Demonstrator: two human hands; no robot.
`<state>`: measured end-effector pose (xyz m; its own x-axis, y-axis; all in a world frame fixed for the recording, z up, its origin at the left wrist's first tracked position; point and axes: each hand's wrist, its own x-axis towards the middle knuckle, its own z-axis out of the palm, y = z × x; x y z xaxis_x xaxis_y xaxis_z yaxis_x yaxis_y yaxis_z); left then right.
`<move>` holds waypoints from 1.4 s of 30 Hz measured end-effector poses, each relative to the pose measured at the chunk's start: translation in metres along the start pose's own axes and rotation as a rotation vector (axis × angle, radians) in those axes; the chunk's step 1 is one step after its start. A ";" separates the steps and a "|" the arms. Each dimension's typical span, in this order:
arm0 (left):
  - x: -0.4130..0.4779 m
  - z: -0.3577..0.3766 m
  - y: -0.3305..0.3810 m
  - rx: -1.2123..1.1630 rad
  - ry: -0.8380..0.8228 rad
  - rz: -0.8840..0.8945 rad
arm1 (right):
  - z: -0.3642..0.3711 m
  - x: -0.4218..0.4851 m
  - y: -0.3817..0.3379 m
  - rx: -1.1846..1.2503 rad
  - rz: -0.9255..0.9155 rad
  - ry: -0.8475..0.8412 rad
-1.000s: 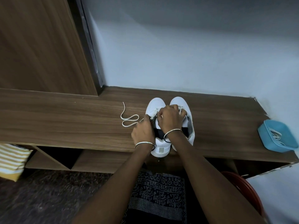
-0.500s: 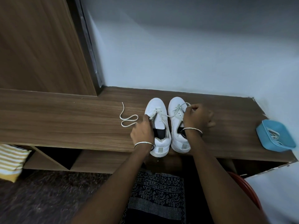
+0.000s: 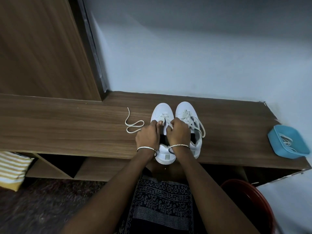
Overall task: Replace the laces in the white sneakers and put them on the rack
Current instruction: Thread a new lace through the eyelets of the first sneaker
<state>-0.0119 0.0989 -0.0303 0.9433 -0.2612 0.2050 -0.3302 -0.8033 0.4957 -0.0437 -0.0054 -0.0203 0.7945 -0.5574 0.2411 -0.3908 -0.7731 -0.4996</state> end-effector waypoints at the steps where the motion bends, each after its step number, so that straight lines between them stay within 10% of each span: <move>1: 0.004 -0.002 0.001 0.001 0.004 -0.001 | -0.001 0.001 0.000 -0.023 0.014 0.011; 26: 0.061 0.007 0.034 0.449 -0.152 0.312 | -0.008 0.007 0.010 0.137 0.190 0.011; 32: 0.060 0.015 0.017 0.010 -0.024 0.059 | -0.011 0.007 0.011 0.126 0.228 -0.004; 38: 0.068 0.032 -0.012 -0.949 0.010 -0.543 | -0.013 0.007 0.010 0.136 0.231 -0.001; 42: 0.069 0.028 -0.014 -0.801 0.059 -0.547 | -0.013 0.007 0.009 0.146 0.227 0.009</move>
<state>0.0590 0.0765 -0.0466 0.9775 0.0851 -0.1928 0.2062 -0.1976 0.9583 -0.0485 -0.0203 -0.0122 0.6902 -0.7142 0.1162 -0.4865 -0.5769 -0.6561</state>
